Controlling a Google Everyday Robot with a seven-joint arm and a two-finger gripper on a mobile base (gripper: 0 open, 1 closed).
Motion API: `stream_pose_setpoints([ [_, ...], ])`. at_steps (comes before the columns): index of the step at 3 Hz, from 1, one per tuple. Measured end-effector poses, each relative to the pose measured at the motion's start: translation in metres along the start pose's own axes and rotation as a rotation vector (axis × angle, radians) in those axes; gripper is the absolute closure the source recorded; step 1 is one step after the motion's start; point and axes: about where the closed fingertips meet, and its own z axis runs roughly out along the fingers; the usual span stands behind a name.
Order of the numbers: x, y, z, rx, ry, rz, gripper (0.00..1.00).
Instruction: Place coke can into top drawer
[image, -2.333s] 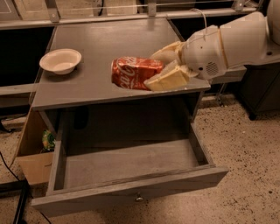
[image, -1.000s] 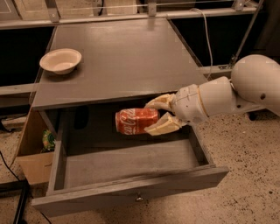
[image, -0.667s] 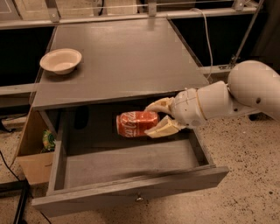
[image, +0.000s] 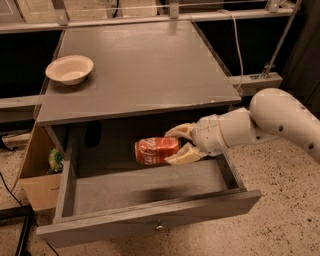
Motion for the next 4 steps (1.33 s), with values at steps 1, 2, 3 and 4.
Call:
stream_pose_setpoints([
  [1,0.024,0.003,0.021,-0.002,0.006,-0.005,1.00],
  [2,0.042,0.007,0.039,-0.011,0.017,-0.004,1.00],
  [3,0.058,0.008,0.063,-0.027,0.039,-0.010,1.00],
  [4,0.068,0.008,0.082,-0.039,0.071,-0.021,1.00],
])
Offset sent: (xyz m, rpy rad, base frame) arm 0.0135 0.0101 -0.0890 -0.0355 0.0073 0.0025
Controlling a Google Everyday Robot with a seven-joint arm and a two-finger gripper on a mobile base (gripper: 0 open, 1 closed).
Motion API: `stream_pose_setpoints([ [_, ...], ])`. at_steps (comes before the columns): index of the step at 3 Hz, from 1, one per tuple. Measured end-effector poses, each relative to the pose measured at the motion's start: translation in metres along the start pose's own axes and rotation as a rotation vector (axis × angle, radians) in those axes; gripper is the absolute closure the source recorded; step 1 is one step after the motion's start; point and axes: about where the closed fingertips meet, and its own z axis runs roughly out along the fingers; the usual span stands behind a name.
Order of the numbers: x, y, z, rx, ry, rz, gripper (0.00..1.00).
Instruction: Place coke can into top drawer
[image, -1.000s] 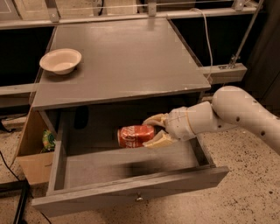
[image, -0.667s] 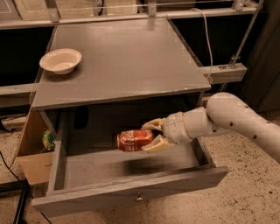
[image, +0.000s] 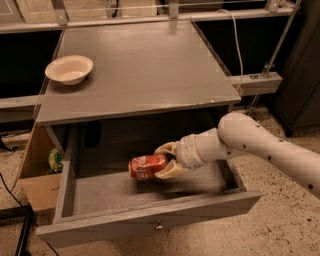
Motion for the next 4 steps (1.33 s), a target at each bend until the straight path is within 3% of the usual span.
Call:
stream_pose_setpoints([
  [1,0.010,-0.006,0.027,-0.016,0.027,-0.004,1.00],
  [4,0.019,0.003,0.053,-0.033,-0.015,0.027,1.00],
])
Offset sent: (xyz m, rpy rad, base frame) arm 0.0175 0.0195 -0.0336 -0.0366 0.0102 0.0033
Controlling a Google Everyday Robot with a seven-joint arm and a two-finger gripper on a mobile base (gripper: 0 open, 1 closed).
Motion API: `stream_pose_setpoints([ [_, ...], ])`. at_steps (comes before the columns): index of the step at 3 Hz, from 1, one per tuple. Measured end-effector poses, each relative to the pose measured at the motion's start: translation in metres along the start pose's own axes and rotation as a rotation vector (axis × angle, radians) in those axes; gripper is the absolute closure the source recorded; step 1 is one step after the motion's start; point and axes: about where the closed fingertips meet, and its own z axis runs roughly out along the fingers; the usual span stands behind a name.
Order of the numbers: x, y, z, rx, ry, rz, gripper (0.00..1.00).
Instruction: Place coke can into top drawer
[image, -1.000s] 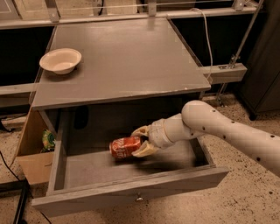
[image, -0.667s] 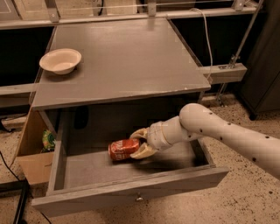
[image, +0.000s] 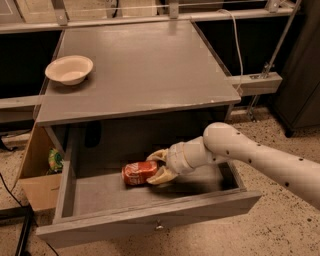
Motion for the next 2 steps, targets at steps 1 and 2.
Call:
stream_pose_setpoints([
  [1,0.0029,0.0024,0.0042,0.001,-0.011,0.007,1.00],
  [2,0.0029,0.0024,0.0042,0.001,-0.011,0.007,0.82],
])
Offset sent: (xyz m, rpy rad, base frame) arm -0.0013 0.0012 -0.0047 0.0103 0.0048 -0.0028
